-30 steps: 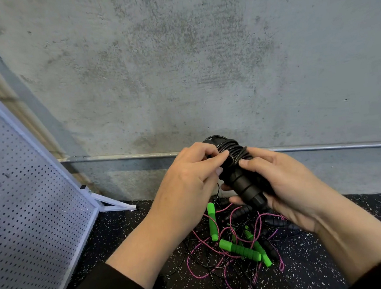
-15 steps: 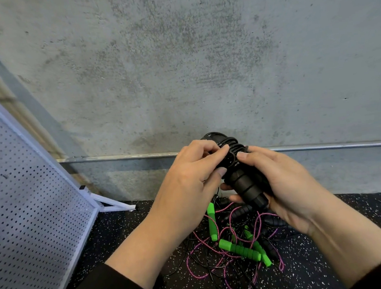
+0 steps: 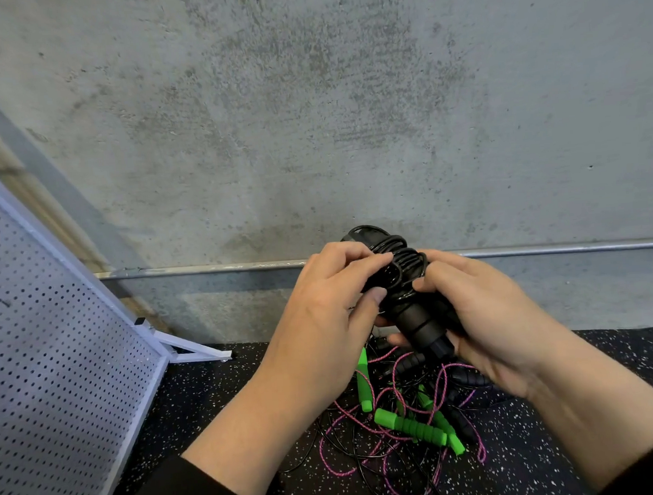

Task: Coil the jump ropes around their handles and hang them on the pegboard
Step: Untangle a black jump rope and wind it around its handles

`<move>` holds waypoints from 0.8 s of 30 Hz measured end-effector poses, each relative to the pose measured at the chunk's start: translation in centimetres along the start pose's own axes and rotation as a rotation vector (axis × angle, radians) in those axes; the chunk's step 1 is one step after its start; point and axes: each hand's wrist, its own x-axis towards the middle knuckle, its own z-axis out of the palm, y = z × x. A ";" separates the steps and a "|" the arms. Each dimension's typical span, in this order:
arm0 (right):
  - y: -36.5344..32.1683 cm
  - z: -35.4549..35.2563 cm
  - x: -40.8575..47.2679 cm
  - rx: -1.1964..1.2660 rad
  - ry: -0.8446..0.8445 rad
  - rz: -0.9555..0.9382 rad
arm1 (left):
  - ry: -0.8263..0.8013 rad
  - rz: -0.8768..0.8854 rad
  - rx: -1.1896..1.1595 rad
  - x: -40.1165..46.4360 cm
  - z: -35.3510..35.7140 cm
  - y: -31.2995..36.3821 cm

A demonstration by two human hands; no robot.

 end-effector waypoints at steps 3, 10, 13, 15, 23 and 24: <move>0.0 -0.2 0.0 0.010 0.003 0.001 | -0.052 -0.017 -0.024 0.1 -0.2 0.0; -0.3 0.0 0.0 0.073 -0.002 0.002 | -0.029 0.033 -0.005 0.2 -0.6 -0.7; -0.6 0.1 -0.1 0.130 -0.013 0.015 | 0.070 -0.012 -0.029 0.4 -1.0 -0.4; -0.8 0.2 -0.2 0.156 -0.005 0.022 | 0.154 -0.057 -0.048 0.4 -1.1 -0.1; -1.2 0.3 -0.2 0.260 0.062 0.048 | 0.216 -0.295 -0.330 0.6 -1.4 0.6; -1.3 0.2 -0.2 0.281 0.066 0.045 | 0.231 -0.340 -0.371 0.6 -1.7 0.6</move>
